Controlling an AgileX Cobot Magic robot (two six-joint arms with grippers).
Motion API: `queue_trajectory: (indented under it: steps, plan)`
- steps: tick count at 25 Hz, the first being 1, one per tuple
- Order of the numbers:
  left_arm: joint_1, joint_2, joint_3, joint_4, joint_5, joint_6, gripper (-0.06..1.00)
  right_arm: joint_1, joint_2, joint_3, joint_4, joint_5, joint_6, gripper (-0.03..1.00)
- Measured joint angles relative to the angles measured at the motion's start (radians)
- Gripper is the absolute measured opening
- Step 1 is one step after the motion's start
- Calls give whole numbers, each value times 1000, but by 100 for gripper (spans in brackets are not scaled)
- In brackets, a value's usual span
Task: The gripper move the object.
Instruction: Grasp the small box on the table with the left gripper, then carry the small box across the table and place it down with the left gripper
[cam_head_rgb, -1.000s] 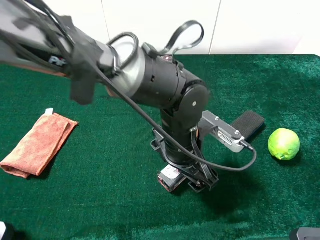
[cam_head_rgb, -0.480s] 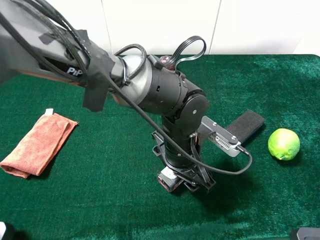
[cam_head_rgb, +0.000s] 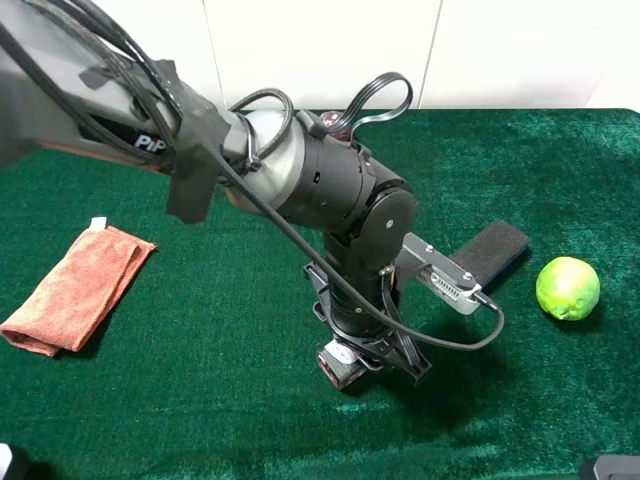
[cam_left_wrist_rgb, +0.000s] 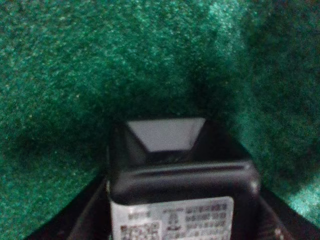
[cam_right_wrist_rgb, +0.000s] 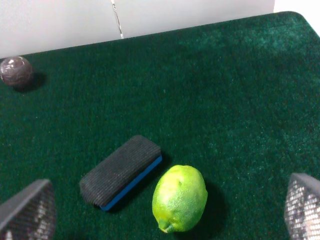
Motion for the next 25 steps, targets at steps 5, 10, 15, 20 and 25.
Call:
queue_trajectory:
  steps: [5,10,15,20,25]
  plan:
    - [0,-6,-38,0,35,0,49,0,0,0,0,0,0,70]
    - [0,-6,-49,15,50,-1,48,0,0,0,0,0,0,70]
    - [0,-6,-49,20,68,-1,48,0,0,0,0,0,0,70]
    - [0,-6,-49,22,71,0,48,0,0,0,0,0,0,70]
    - [0,-6,-49,22,72,-1,48,0,0,0,0,0,0,70]
